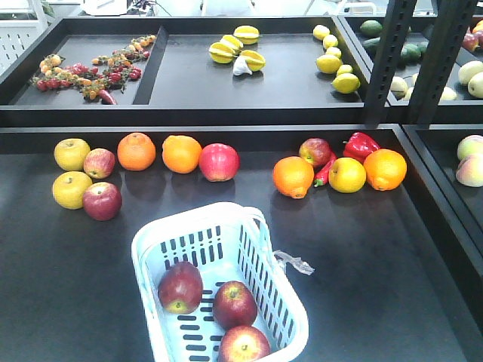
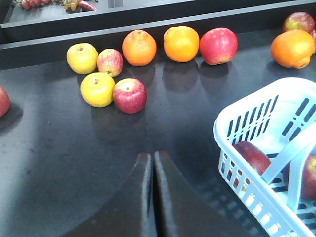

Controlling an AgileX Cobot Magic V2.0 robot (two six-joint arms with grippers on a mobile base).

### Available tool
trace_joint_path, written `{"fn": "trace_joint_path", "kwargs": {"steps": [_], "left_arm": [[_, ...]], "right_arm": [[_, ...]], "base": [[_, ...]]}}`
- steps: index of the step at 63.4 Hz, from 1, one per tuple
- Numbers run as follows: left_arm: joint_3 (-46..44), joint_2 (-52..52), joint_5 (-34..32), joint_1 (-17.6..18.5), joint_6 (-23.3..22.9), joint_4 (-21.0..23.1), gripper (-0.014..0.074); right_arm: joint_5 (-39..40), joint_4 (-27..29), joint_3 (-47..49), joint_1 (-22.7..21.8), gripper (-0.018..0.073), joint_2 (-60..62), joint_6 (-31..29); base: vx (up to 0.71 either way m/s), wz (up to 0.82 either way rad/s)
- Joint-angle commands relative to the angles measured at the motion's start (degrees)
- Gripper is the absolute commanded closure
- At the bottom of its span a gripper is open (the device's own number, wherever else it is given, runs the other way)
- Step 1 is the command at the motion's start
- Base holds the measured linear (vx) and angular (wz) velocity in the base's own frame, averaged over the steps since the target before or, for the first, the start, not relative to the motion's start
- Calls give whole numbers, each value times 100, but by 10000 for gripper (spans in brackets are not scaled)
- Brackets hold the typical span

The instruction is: Pick three apples into basket with both arms

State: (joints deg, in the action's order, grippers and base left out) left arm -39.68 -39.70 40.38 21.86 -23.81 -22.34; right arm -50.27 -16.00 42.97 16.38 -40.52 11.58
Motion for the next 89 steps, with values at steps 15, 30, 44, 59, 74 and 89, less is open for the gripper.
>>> {"fn": "trace_joint_path", "kwargs": {"steps": [15, 30, 44, 59, 74, 89], "left_arm": [[-134, 22, -331, -8, -44, -104, 604], [-129, 22, -640, -8, -37, -64, 604], [609, 362, -1969, -67, -37, -59, 604], [1863, 1332, -2975, -680, -32, 270, 603], [2962, 2499, -3295, -1442, 124, 703, 603], [3730, 3423, -3770, -1835, 1320, 1634, 603]], "right_arm": [[302, -153, 180, -41, 568, 6, -10], [283, -153, 180, -41, 568, 6, -10], [283, -153, 180, -41, 568, 6, -10], [283, -153, 180, -41, 568, 6, -10], [283, -153, 180, -41, 568, 6, -10], [283, -153, 180, -41, 568, 6, -10]], "base": [[0, 0], [0, 0], [0, 0], [0, 0], [0, 0], [0, 0]]}}
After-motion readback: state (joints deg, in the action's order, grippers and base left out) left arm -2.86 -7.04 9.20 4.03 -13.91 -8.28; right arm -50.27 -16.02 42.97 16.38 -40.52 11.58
